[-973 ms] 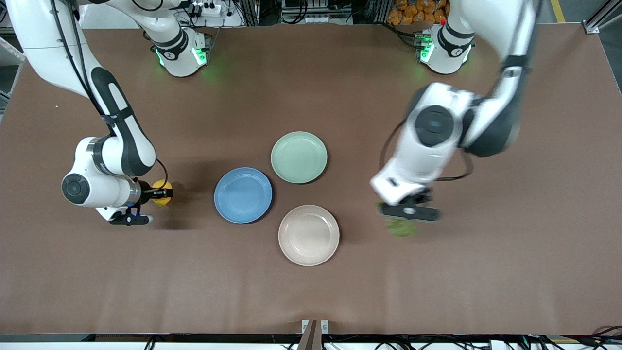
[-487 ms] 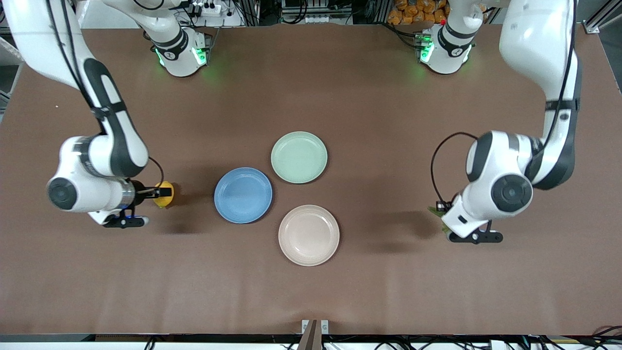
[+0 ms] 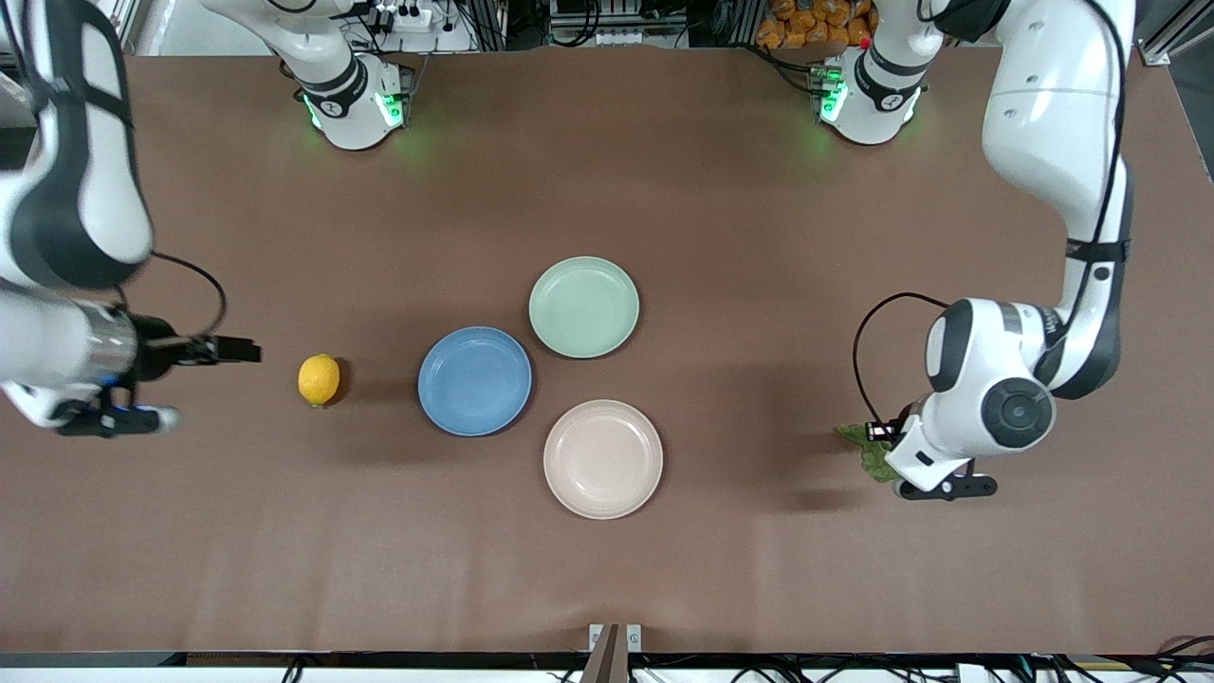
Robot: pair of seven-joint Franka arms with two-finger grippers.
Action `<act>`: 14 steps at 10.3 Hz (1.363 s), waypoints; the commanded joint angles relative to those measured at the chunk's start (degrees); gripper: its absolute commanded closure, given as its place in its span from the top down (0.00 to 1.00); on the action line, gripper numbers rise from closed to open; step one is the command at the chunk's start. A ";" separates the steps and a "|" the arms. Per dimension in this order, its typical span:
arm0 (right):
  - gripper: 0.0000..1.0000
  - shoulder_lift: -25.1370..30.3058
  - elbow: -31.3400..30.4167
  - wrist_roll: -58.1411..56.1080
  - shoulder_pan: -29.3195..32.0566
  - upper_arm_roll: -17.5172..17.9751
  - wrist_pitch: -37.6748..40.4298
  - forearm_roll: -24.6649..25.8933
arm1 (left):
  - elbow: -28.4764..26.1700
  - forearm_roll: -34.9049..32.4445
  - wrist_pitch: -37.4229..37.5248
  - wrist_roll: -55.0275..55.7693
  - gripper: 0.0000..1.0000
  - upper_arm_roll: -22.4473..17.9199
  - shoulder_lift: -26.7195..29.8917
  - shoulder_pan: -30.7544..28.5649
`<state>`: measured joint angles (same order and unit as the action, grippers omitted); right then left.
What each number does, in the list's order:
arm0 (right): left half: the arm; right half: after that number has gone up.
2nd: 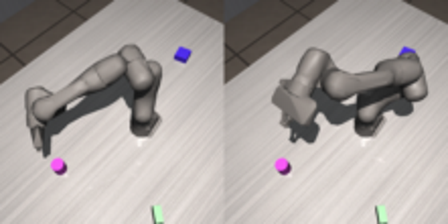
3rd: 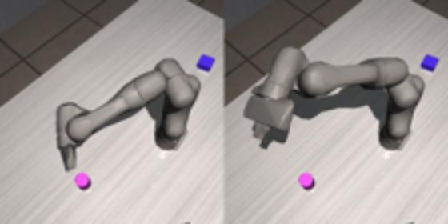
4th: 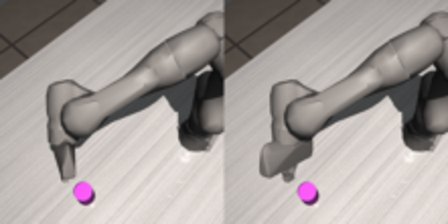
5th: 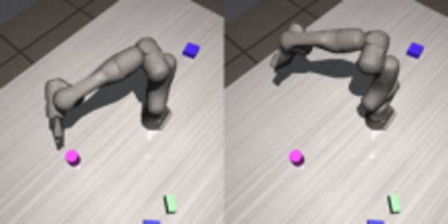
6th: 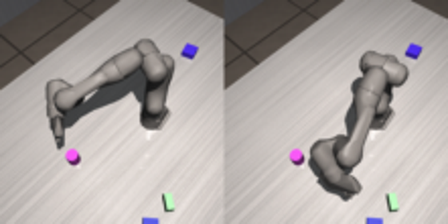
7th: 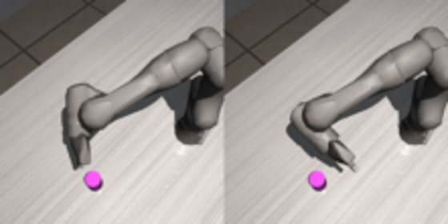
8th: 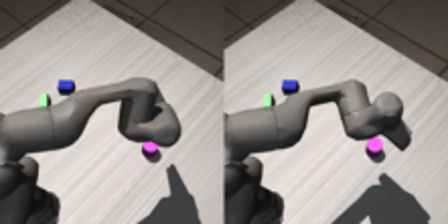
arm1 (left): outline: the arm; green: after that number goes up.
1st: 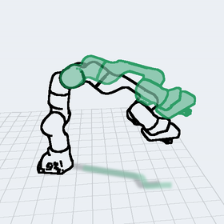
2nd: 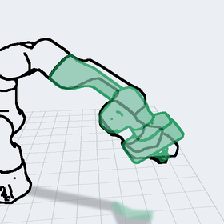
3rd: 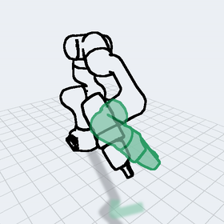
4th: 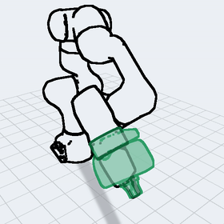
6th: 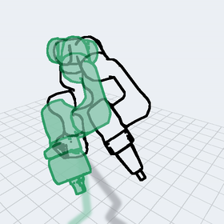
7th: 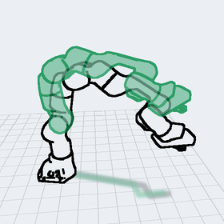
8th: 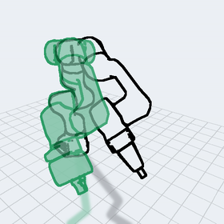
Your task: Pick lemon and lettuce from blue and beige plates
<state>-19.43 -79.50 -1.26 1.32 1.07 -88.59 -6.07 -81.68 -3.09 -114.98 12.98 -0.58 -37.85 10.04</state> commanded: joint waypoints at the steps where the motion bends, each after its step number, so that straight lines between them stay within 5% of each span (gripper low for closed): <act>1: 1.00 8.77 -2.93 1.35 0.08 -0.46 2.27 -0.35 | -1.28 1.06 7.02 -0.50 1.00 -0.03 11.18 -0.02; 5: 1.00 17.49 -10.22 1.44 0.44 0.16 2.46 4.82 | -1.37 0.98 17.58 -0.24 1.00 -0.29 27.71 -0.02; 14: 1.00 15.73 -7.95 -3.57 0.70 0.78 1.49 7.56 | -5.76 1.24 23.93 -0.50 1.00 0.93 38.02 -3.36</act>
<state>-3.58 -88.09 -4.19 1.77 1.25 -87.15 0.94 -84.22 -2.91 -90.98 12.98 0.23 -2.58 7.37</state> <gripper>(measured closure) 0.000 0.000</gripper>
